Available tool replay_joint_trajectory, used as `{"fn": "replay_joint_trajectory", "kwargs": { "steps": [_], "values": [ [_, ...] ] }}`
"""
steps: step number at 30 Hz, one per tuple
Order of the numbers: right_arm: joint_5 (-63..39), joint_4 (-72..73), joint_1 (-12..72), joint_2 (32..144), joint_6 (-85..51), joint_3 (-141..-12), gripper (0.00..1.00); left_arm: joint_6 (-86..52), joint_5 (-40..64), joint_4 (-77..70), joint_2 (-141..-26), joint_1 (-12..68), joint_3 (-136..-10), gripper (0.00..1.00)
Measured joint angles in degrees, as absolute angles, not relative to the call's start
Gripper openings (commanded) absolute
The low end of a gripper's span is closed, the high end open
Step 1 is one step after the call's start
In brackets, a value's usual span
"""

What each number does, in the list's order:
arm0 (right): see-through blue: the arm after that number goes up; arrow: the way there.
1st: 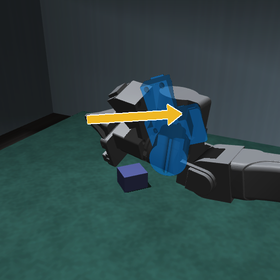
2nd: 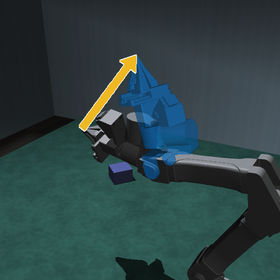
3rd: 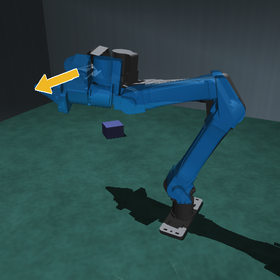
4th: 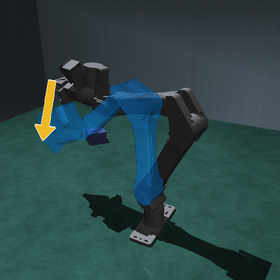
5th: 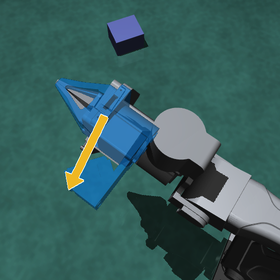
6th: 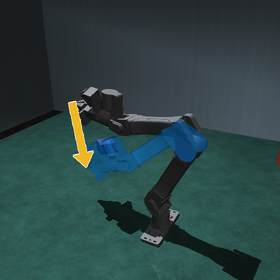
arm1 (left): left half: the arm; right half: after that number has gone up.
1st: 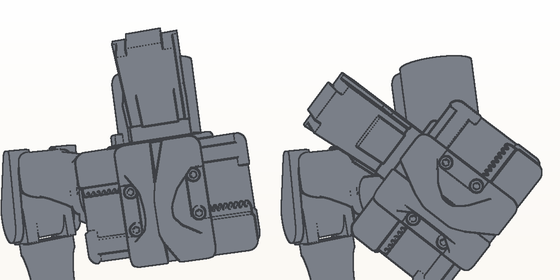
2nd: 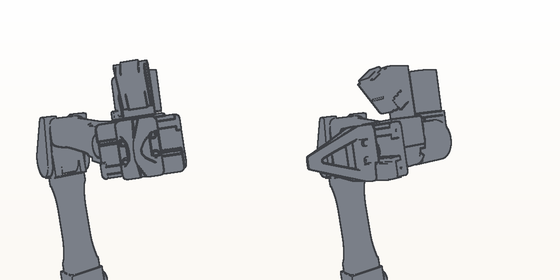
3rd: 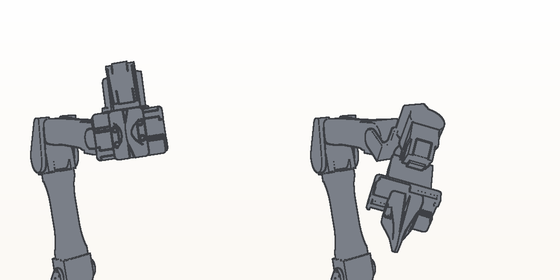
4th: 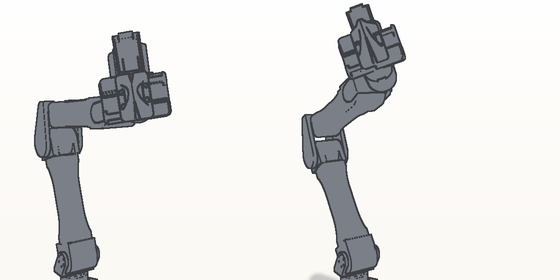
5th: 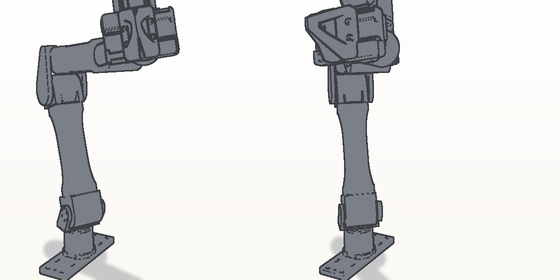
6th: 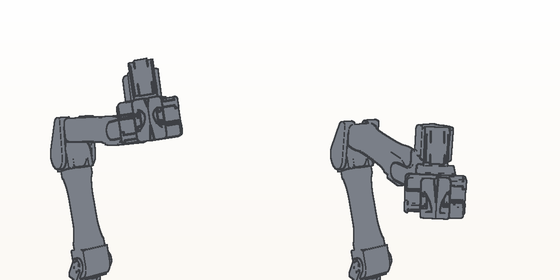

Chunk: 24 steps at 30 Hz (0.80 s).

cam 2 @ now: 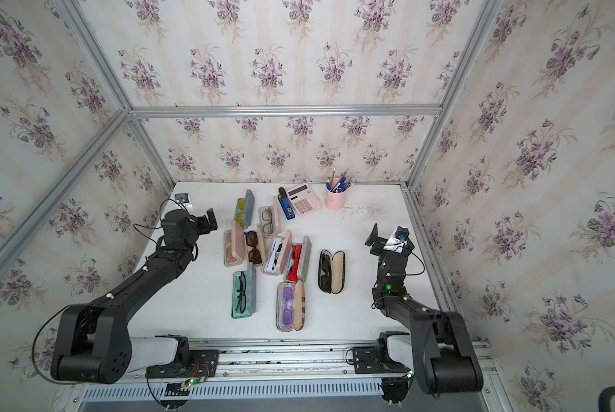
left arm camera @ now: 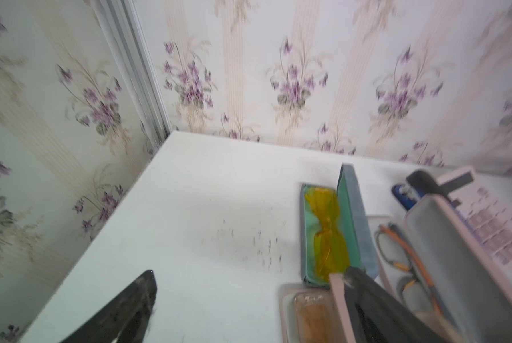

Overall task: Close the glasses case
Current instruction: Close the glasses case at the center of the board.

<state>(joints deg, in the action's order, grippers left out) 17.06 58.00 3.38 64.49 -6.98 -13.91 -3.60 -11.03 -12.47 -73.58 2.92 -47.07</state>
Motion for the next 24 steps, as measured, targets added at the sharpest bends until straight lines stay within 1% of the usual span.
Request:
{"fn": "replay_joint_trajectory", "kwargs": {
  "steps": [3,6,10,12,15,18,21,24],
  "values": [
    [17.0,45.3,3.4,54.8,-11.4,-18.9,1.00,-7.2,-11.7,-0.1,-69.8,4.8,-55.0,1.00],
    [14.0,31.8,3.4,47.3,-15.9,-23.6,0.99,-11.6,-10.3,11.2,-64.9,5.1,-61.3,1.00],
    [4.8,17.3,3.4,40.1,-21.2,-27.6,0.97,-17.7,-1.9,23.9,-57.8,6.6,-64.8,1.00],
    [-1.1,10.4,3.5,37.3,-23.6,-28.8,0.96,-21.0,2.8,30.2,-55.1,8.9,-64.7,1.00],
    [-9.0,2.8,3.9,33.7,-27.1,-29.3,0.95,-25.0,8.8,37.2,-52.3,14.6,-62.6,1.00],
    [-16.0,-2.5,5.4,30.2,-30.1,-28.1,0.94,-30.0,14.0,40.8,-50.3,21.4,-57.8,1.00],
    [-20.1,-7.9,8.2,26.3,-31.8,-26.1,0.94,-36.3,18.2,41.9,-49.1,29.6,-51.4,1.00],
    [-22.0,-12.0,10.3,22.7,-33.3,-22.9,0.91,-41.9,18.5,41.5,-49.0,39.0,-47.8,1.00]
  ]
}}
